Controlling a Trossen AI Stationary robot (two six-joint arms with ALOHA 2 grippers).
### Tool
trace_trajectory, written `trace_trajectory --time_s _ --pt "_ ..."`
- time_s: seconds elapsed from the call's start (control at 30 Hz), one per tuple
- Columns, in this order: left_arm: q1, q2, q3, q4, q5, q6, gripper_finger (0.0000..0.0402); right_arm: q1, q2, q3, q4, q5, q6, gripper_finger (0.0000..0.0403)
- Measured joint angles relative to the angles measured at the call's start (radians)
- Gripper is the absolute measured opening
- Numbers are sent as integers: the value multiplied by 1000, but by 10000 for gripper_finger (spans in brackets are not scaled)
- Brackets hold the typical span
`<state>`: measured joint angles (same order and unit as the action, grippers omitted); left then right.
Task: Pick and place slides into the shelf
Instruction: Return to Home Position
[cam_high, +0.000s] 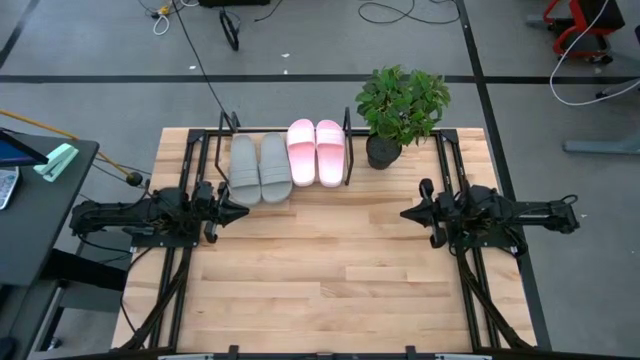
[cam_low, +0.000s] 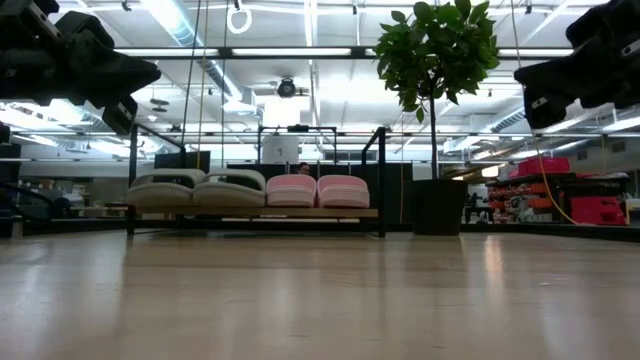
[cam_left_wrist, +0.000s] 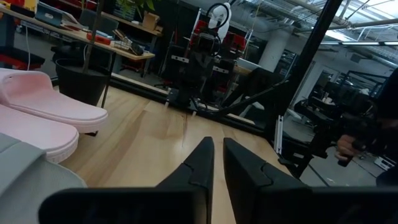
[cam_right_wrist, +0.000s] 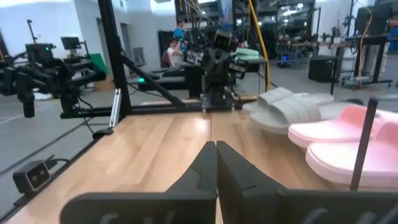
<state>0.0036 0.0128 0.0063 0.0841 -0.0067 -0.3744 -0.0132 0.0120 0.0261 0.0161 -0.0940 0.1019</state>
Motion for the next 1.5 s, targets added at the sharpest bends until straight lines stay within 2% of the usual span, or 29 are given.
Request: trace_trajectory --time_s 0.3,0.7,1.13,1.5 --pt "0 0 0 0 0 0 28 0 0 0 20 0 -26 0" --pt "0 0 0 0 0 0 41 0 0 0 -4 9 -59 10" --pt "0 0 0 0 0 0 23 0 0 0 -10 9 -46 14" --pt "0 0 0 0 0 11 39 0 0 0 -9 9 -46 16"
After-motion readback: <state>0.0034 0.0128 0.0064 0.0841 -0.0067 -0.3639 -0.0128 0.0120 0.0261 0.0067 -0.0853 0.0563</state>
